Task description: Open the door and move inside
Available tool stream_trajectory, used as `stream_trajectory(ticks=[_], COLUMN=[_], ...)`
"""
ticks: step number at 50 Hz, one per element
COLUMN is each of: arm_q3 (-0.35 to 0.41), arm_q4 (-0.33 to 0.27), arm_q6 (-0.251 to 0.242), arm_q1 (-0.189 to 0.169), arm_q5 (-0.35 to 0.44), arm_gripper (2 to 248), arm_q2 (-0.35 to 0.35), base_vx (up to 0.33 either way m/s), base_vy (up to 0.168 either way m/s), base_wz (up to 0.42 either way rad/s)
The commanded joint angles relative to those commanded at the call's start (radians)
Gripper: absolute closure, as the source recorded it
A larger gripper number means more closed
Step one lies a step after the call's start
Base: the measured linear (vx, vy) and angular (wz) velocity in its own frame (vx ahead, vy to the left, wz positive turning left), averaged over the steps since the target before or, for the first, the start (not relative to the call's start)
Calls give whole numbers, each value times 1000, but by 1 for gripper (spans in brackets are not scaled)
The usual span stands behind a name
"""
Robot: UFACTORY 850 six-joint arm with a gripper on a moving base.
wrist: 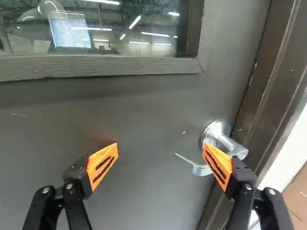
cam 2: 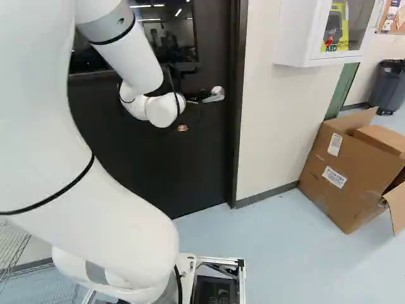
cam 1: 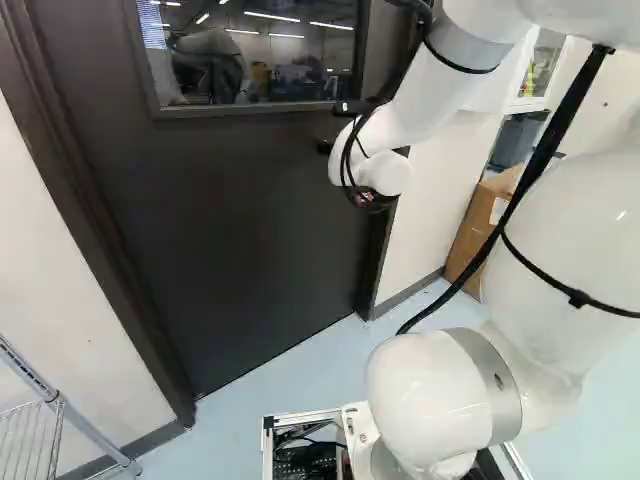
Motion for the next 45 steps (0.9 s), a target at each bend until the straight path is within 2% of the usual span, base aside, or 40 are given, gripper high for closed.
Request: stream_trajectory(ticks=[11, 45], arm_q3=[-18, -3], arm_q4=[0, 0], arm_q6=[0, 0], arm_q1=[0, 0], arm_q5=[-46, -51], arm_gripper=[3, 3], arm_q2=[-5, -59], base_vx=[0, 0], base_vy=[0, 0], base_wz=[0, 0])
